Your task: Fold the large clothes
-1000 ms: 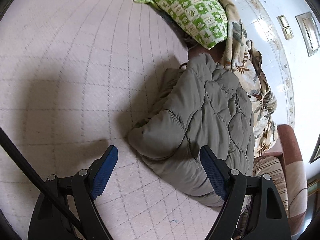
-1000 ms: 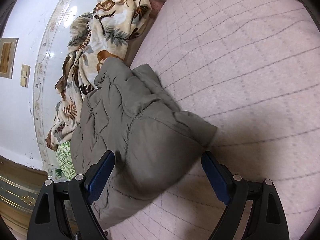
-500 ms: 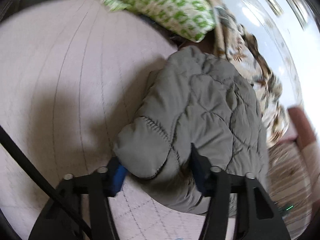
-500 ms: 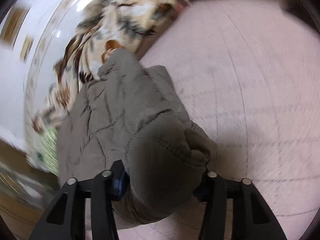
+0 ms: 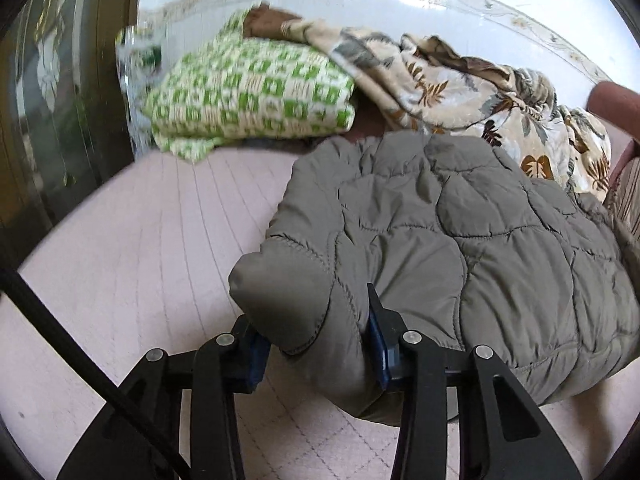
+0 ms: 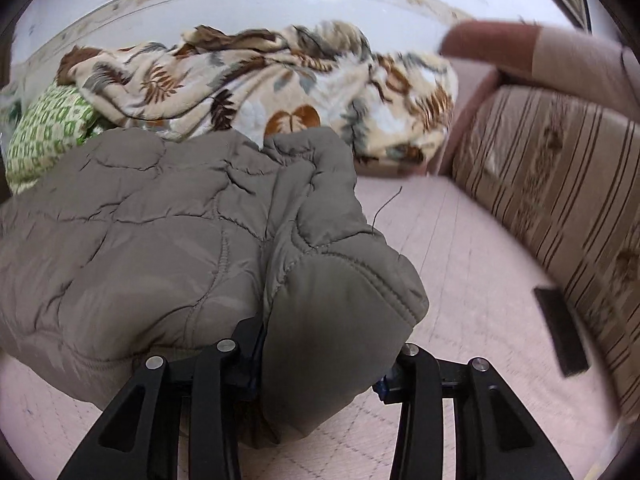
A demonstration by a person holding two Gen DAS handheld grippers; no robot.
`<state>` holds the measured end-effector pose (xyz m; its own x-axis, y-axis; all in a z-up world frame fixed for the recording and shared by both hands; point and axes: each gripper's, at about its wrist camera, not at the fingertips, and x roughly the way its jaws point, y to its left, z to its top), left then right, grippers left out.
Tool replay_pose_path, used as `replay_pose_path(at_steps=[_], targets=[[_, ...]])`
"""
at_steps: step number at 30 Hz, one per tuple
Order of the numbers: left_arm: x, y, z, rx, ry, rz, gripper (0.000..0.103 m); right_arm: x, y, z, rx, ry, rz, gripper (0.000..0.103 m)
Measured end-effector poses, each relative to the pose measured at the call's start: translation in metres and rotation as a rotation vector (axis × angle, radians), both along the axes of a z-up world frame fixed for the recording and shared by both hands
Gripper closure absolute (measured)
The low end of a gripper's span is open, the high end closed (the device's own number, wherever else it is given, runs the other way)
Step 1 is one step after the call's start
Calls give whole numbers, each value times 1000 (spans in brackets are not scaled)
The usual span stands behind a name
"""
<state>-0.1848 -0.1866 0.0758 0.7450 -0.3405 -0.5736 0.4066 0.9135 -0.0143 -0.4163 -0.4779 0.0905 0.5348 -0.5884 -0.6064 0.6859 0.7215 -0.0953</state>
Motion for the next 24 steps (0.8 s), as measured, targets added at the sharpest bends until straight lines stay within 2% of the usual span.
replay_pose_path(at_steps=[5, 12, 16, 21, 24], targets=[[-16, 1, 18, 7, -112, 0, 64, 1, 26, 22, -165, -3, 43, 61], [-40, 15, 48, -19, -214, -14, 64, -18, 42, 50, -205, -60, 73, 61], [-52, 29, 52, -27, -204, -27, 64, -34, 52, 56, -201, -69, 98, 61], [-72, 45, 43, 6, -177, -33, 64, -56, 63, 51, -172, -61, 107, 61], [-80, 52, 32, 41, -128, -30, 63, -68, 64, 42, -109, -43, 100, 61]])
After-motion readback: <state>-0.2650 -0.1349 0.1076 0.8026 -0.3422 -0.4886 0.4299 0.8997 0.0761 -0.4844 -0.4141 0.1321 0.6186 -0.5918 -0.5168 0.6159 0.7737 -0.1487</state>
